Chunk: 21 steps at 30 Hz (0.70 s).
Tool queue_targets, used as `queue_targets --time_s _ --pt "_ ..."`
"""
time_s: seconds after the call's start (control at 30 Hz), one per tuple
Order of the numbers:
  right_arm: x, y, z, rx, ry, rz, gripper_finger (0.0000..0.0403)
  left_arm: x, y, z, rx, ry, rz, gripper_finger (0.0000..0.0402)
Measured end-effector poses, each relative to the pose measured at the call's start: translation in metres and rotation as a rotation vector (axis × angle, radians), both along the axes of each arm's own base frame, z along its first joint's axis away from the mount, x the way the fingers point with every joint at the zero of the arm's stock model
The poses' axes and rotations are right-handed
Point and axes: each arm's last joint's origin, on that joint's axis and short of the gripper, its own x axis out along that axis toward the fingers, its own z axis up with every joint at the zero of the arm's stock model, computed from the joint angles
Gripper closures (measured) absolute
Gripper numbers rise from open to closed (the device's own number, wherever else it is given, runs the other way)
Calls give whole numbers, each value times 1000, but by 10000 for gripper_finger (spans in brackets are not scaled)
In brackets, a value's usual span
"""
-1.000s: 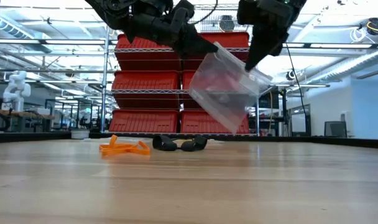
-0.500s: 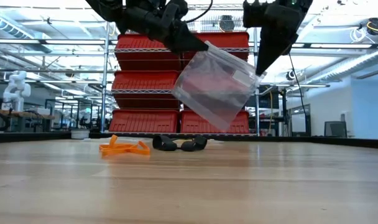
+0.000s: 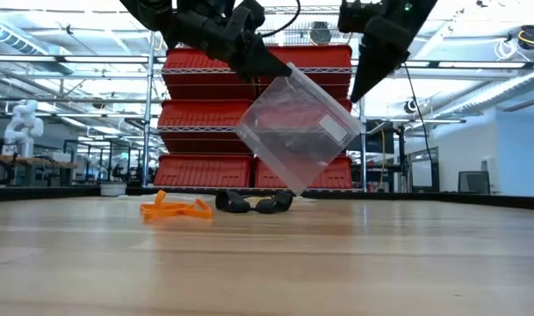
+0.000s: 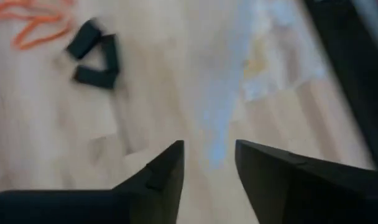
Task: Sort rubber bands
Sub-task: Open the right transparent zip bag
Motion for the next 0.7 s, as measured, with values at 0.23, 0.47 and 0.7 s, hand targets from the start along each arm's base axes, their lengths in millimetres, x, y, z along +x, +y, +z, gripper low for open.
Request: queue_targets --time_s 0.23,0.47,0.7 --pt "9 -4 8 -159 -98 -17 388 1 -4 -1 -6 6 -18 401" --pt "17 -5 2 -129 -196 34 401 2 -6 -1 -7 9 -23 402" --pt "19 -4 -5 -107 -240 45 403 2 -6 -2 -8 11 -23 402"
